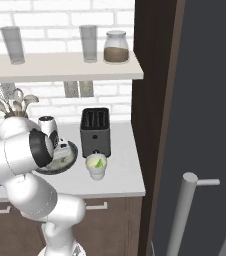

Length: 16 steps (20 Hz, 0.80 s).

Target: Grab a lemon wedge from the fridge and one ice cube from the ice bowl, and put them in the glass of lemonade.

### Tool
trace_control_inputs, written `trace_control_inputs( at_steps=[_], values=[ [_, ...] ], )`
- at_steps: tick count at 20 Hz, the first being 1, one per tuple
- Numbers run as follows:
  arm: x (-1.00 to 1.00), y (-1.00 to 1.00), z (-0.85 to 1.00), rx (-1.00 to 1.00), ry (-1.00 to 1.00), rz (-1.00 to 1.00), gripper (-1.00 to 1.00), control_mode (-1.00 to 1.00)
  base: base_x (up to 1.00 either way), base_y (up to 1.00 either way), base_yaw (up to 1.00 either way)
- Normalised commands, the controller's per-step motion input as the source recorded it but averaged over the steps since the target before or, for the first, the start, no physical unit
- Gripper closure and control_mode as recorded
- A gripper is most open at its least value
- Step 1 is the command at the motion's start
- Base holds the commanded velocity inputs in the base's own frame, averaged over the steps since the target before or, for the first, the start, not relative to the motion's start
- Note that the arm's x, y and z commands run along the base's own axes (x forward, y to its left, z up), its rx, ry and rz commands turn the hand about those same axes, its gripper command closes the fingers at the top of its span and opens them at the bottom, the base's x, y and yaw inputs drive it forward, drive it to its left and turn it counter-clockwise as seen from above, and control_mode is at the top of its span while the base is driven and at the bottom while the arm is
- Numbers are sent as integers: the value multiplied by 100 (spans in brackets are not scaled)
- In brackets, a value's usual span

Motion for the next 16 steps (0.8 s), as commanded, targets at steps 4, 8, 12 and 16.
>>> trace_control_inputs(
  at_steps=[4,8,12,16],
  values=[
    [18,0,9,0,0,11,-100,-100,0,0,0],
    [8,0,1,0,0,9,-100,-100,0,0,0],
    [16,2,0,0,0,7,-100,-100,0,0,0],
    [-43,8,0,0,0,4,-100,-100,0,0,0]
  ],
)
